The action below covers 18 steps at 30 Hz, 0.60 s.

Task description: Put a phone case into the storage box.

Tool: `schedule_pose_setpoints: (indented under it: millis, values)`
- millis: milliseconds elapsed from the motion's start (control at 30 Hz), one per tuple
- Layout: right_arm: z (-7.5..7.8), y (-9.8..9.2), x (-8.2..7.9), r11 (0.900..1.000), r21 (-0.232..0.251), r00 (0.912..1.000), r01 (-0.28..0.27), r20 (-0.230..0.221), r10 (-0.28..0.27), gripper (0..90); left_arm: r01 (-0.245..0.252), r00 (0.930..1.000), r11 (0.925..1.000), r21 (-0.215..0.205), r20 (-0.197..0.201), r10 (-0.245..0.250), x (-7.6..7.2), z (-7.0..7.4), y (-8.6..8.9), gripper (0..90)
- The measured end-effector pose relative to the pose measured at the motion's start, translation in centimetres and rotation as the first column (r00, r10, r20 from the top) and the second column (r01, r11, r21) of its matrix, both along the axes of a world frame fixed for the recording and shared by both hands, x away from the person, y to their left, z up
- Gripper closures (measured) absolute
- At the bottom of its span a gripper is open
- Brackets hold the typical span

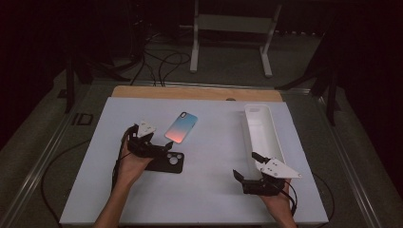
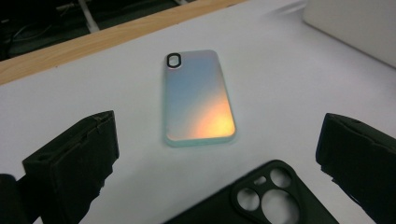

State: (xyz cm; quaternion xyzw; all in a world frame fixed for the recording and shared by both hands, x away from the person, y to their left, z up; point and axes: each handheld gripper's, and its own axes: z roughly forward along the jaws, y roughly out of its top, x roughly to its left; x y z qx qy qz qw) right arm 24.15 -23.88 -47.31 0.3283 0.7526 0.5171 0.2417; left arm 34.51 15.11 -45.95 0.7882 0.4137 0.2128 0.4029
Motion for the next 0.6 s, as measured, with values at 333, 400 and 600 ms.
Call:
schedule_pose_setpoints:
  millis: [333,400,600]
  values:
    - [-0.1,0.0,0.0,1.0,-0.002,1.0,0.0,-0.002,0.0,9.2,-0.002,0.9994,0.9999,0.016,-0.035,0.003,2.3,-0.5,-1.2,0.0]
    - [-0.1,0.1,0.0,1.0,-0.002,1.0,0.001,-0.003,-0.001,9.2,-0.004,0.9992,0.9998,0.02,-0.039,0.005,2.7,-0.6,-1.5,0.0]
    - [-0.2,0.2,0.0,1.0,-0.003,1.0,-0.007,-0.003,0.007,9.2,-0.009,0.9977,0.999,0.043,-0.066,0.012,3.8,-1.1,-2.1,0.0]
